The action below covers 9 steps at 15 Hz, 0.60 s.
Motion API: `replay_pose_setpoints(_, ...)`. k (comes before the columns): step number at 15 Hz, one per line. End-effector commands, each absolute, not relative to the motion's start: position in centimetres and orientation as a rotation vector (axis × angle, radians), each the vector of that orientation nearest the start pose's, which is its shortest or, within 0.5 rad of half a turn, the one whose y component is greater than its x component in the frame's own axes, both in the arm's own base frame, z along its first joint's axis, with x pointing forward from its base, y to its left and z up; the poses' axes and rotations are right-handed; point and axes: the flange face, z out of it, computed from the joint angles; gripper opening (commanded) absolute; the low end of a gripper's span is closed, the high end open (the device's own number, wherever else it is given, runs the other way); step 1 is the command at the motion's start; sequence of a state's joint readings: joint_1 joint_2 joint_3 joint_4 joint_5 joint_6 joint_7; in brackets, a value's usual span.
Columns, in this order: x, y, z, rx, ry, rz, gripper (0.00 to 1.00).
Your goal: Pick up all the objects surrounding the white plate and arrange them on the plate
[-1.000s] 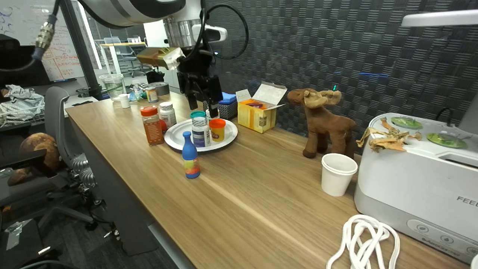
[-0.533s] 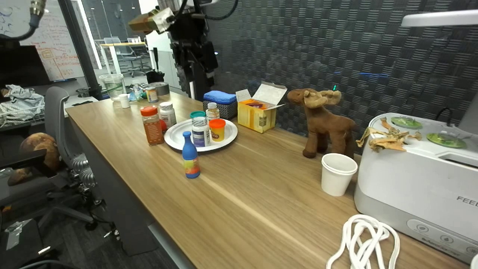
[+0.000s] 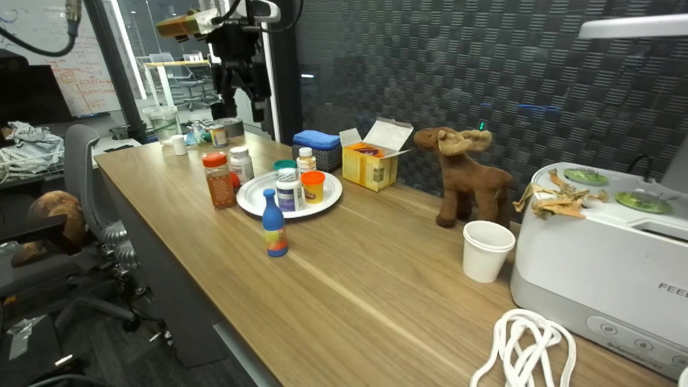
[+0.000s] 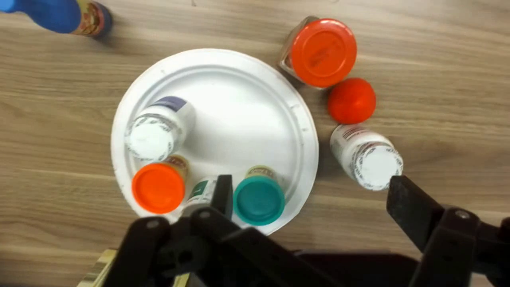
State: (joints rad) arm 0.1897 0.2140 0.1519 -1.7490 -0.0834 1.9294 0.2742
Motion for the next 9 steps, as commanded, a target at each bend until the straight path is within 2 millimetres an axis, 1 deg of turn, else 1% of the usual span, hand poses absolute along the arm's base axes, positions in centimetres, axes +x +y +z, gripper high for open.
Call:
replay_pose_setpoints(1, 59.5, 22.4, 42.4, -3.138, -0.240, 0.162, 1.00)
replay_pose_setpoints(4, 59.2, 24.1, 40.8, -3.113, -0.296, 0.201, 1.00)
replay_pose_setpoints(7, 59.2, 25.2, 40.5, -3.082, -0.330, 0.200, 1.00)
replay_pose_setpoints(9, 59.2, 25.6, 40.5, -3.081, -0.347, 0.167, 1.00)
